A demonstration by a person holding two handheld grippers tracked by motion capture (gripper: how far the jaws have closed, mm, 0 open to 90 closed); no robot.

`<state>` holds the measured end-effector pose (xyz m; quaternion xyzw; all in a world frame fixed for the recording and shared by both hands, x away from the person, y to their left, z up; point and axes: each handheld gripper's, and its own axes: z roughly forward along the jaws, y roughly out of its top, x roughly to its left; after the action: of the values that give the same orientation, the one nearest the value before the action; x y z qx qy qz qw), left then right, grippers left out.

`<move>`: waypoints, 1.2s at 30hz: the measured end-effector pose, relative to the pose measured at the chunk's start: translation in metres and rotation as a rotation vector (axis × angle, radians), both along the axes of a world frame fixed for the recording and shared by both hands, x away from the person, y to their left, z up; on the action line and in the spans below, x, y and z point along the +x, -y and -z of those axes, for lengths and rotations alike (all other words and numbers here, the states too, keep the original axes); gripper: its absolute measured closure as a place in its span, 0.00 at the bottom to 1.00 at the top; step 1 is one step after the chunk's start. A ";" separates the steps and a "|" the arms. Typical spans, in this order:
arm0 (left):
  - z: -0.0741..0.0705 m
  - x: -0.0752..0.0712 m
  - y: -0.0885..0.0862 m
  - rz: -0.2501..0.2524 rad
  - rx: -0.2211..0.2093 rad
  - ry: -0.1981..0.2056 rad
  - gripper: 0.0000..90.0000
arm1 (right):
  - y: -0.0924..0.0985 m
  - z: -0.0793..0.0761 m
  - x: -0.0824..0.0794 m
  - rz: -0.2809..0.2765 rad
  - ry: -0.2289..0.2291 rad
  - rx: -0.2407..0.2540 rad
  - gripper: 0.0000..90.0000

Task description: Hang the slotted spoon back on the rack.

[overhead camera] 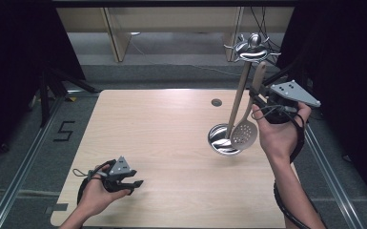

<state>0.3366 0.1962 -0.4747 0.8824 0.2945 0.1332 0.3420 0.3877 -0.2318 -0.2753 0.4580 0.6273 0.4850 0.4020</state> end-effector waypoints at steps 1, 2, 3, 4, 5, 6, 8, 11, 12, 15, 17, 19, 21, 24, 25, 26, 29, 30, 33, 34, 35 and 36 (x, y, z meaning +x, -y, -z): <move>0.001 -0.001 0.001 -0.015 -0.010 -0.013 0.59 | -0.001 0.000 0.000 0.004 -0.011 0.010 0.79; 0.001 -0.001 0.001 -0.009 -0.010 -0.018 0.59 | -0.002 0.000 0.001 0.005 -0.008 0.010 0.79; 0.001 -0.001 0.000 -0.007 -0.003 -0.009 0.59 | -0.002 0.001 0.001 0.009 -0.015 0.015 0.79; 0.001 -0.001 0.000 0.004 0.004 0.002 0.59 | -0.002 0.001 0.002 0.007 -0.009 0.007 0.79; 0.001 -0.002 -0.001 0.003 0.004 0.000 0.59 | -0.002 0.001 0.002 0.008 -0.012 0.007 0.79; 0.001 -0.004 -0.001 -0.008 -0.003 -0.007 0.59 | -0.003 0.002 0.003 0.005 -0.010 0.004 0.79; 0.000 -0.005 -0.003 -0.008 -0.006 -0.009 0.59 | -0.003 0.001 0.004 0.010 -0.013 0.005 0.79; 0.000 -0.006 -0.004 -0.020 -0.011 -0.002 0.59 | -0.003 0.002 0.005 0.017 -0.013 -0.003 0.79; 0.000 -0.006 -0.004 -0.019 -0.010 -0.003 0.59 | -0.003 0.002 0.005 0.018 -0.007 -0.005 0.79; 0.000 -0.006 -0.003 -0.016 -0.010 -0.004 0.59 | -0.004 0.002 0.006 0.016 -0.003 -0.008 0.79; -0.001 -0.005 -0.003 -0.012 -0.002 -0.009 0.59 | -0.005 0.003 0.007 0.018 -0.010 0.009 0.79; -0.001 -0.004 -0.003 0.003 0.006 0.001 0.59 | -0.004 0.003 0.009 0.009 0.005 -0.006 0.79; 0.000 -0.005 -0.003 -0.008 -0.005 -0.013 0.59 | -0.004 0.003 0.010 0.007 0.008 -0.010 0.79; -0.001 -0.005 -0.004 -0.012 -0.005 -0.014 0.59 | -0.005 0.004 0.011 0.007 0.005 0.008 0.79; 0.000 -0.005 -0.004 -0.015 -0.007 -0.009 0.59 | -0.005 0.004 0.011 0.009 0.009 0.003 0.78; -0.001 -0.006 -0.004 -0.017 -0.009 -0.002 0.59 | -0.005 0.004 0.010 0.011 0.006 0.009 0.78; 0.000 -0.006 -0.004 -0.019 -0.011 -0.004 0.59 | -0.004 0.005 0.010 0.006 0.013 0.015 0.77; 0.000 -0.006 -0.004 -0.019 -0.011 -0.004 0.59 | -0.003 0.006 0.009 -0.002 0.019 0.015 0.75; 0.000 -0.006 -0.004 -0.018 -0.011 -0.004 0.59 | 0.001 0.008 0.005 -0.007 0.029 0.021 0.64; 0.000 -0.006 -0.004 -0.019 -0.012 -0.004 0.59 | 0.003 0.009 0.003 -0.011 0.031 0.023 0.61; 0.000 -0.006 -0.004 -0.019 -0.012 -0.004 0.59 | 0.004 0.010 0.000 -0.006 0.023 0.036 0.58; 0.001 -0.006 -0.004 -0.019 -0.011 -0.005 0.59 | 0.008 0.012 -0.002 -0.015 0.034 0.022 0.55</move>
<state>0.3309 0.2003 -0.4753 0.8778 0.3046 0.1327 0.3450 0.3862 -0.2397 -0.2872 0.4494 0.6182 0.5027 0.4040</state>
